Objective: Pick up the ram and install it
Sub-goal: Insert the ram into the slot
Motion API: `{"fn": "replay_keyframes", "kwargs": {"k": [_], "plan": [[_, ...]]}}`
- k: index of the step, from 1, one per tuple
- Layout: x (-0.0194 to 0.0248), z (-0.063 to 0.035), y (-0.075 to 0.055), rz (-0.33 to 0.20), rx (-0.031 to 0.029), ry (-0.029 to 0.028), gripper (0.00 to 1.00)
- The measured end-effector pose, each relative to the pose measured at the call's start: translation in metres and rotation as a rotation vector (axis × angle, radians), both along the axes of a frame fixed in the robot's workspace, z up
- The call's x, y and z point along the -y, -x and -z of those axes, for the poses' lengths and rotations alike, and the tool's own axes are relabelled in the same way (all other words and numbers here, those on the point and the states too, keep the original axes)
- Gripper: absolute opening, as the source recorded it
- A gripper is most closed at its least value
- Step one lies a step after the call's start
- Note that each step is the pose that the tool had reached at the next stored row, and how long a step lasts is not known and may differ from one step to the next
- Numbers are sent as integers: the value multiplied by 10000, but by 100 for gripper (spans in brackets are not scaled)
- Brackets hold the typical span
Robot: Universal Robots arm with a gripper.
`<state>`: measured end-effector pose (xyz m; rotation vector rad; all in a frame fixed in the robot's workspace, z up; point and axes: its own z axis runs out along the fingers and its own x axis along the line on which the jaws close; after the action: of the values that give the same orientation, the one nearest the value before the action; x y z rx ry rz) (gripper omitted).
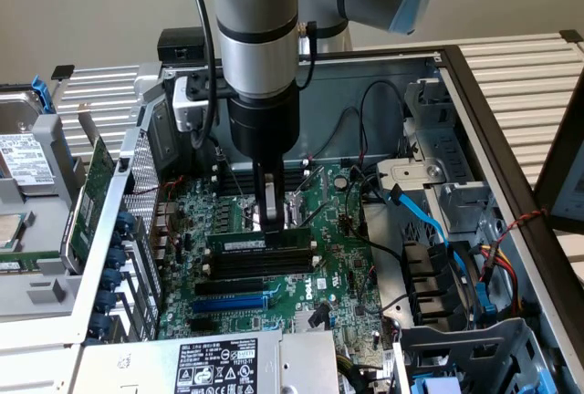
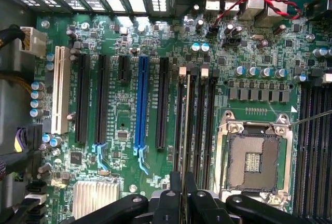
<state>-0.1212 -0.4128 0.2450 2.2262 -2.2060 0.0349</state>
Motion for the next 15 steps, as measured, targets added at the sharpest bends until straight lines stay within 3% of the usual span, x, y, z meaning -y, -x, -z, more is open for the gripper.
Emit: {"fn": "replay_keyframes", "kwargs": {"k": [15], "plan": [[5, 97, 0, 2, -1, 6, 14]]}}
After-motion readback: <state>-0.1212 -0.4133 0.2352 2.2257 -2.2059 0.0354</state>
